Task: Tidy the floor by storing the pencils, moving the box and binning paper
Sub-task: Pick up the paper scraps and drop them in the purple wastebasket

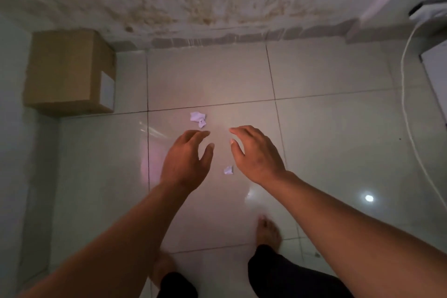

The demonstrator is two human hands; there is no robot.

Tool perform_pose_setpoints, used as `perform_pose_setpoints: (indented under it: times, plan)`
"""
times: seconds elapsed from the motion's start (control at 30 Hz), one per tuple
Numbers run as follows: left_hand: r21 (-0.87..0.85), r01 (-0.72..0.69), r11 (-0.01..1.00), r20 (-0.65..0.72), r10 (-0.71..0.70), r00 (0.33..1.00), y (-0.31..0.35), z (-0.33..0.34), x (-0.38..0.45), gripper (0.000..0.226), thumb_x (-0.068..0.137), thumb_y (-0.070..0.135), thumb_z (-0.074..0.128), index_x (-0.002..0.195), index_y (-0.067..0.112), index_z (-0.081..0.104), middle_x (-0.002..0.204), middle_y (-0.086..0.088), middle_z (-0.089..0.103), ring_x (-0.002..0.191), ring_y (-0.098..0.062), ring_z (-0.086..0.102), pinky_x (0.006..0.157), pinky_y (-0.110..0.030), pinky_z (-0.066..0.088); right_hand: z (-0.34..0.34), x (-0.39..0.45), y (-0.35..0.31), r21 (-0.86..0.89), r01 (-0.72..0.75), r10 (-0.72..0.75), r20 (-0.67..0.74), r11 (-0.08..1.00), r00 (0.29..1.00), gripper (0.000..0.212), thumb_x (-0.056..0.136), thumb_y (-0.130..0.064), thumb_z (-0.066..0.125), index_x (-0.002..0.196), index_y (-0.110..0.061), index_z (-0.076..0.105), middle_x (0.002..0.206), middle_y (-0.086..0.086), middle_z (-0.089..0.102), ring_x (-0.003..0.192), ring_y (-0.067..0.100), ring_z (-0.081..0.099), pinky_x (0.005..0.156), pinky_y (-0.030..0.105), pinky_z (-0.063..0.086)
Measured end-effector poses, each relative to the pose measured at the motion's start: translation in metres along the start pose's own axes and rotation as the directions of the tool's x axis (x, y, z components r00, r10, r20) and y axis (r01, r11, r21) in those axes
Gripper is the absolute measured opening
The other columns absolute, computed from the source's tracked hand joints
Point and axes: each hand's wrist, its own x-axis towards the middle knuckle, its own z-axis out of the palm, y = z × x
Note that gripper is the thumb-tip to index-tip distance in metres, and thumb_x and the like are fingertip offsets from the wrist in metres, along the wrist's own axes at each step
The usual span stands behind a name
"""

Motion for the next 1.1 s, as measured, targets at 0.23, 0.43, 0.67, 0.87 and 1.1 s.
perform_pose_setpoints:
  times: [0.23,0.43,0.67,0.87,1.1]
  plan:
    - [0.025,-0.149,0.988,0.034,0.148,0.988,-0.126,0.135,0.058,0.038,0.095,0.033,0.060,0.129,0.015,0.063,0.128,-0.009,0.063,0.115,-0.028,0.058,0.092,-0.045,0.053,0.167,0.018,0.074,0.026,-0.105,0.107,-0.116,0.994,0.987,0.032,0.096,-0.023,0.053,0.124,-0.013,0.064,0.125,0.006,0.065,0.115,0.024,0.060,0.096,0.037,0.049]
    - [0.049,-0.224,0.973,0.059,0.221,0.974,-0.206,0.245,0.086,0.043,0.093,0.035,0.058,0.132,0.018,0.061,0.140,-0.011,0.056,0.127,-0.031,0.052,0.100,-0.047,0.048,0.320,0.008,0.131,-0.015,-0.194,0.183,-0.264,0.981,0.947,0.040,0.095,-0.025,0.046,0.129,-0.012,0.062,0.141,0.014,0.054,0.131,0.029,0.050,0.107,0.044,0.043]
    - [0.272,-0.382,0.883,0.143,0.355,0.924,-0.281,0.308,0.125,0.060,0.093,0.044,0.042,0.148,0.018,0.044,0.157,-0.019,0.035,0.143,-0.039,0.034,0.110,-0.055,0.036,0.420,0.026,0.143,-0.068,-0.366,0.322,-0.347,0.928,0.881,0.055,0.095,-0.025,0.041,0.148,-0.011,0.039,0.160,0.016,0.025,0.149,0.029,0.020,0.118,0.056,0.018]
    - [0.250,-0.472,0.846,0.031,0.480,0.877,-0.296,0.312,0.140,0.042,0.093,0.033,0.049,0.128,0.014,0.064,0.134,-0.016,0.058,0.121,-0.036,0.055,0.096,-0.044,0.044,0.422,0.085,0.140,-0.086,-0.320,0.274,-0.339,0.943,0.900,0.055,0.094,-0.026,0.034,0.147,-0.010,0.041,0.158,0.017,0.029,0.148,0.032,0.024,0.116,0.059,0.020]
    - [0.304,-0.347,0.887,-0.102,0.392,0.914,-0.284,0.300,0.193,0.065,0.090,0.046,0.057,0.149,0.023,0.042,0.159,-0.017,0.030,0.144,-0.037,0.030,0.109,-0.051,0.033,0.388,0.114,0.149,-0.052,-0.223,0.182,-0.416,0.973,0.891,0.053,0.091,-0.033,0.049,0.141,-0.017,0.049,0.150,0.009,0.044,0.137,0.026,0.042,0.107,0.046,0.039]
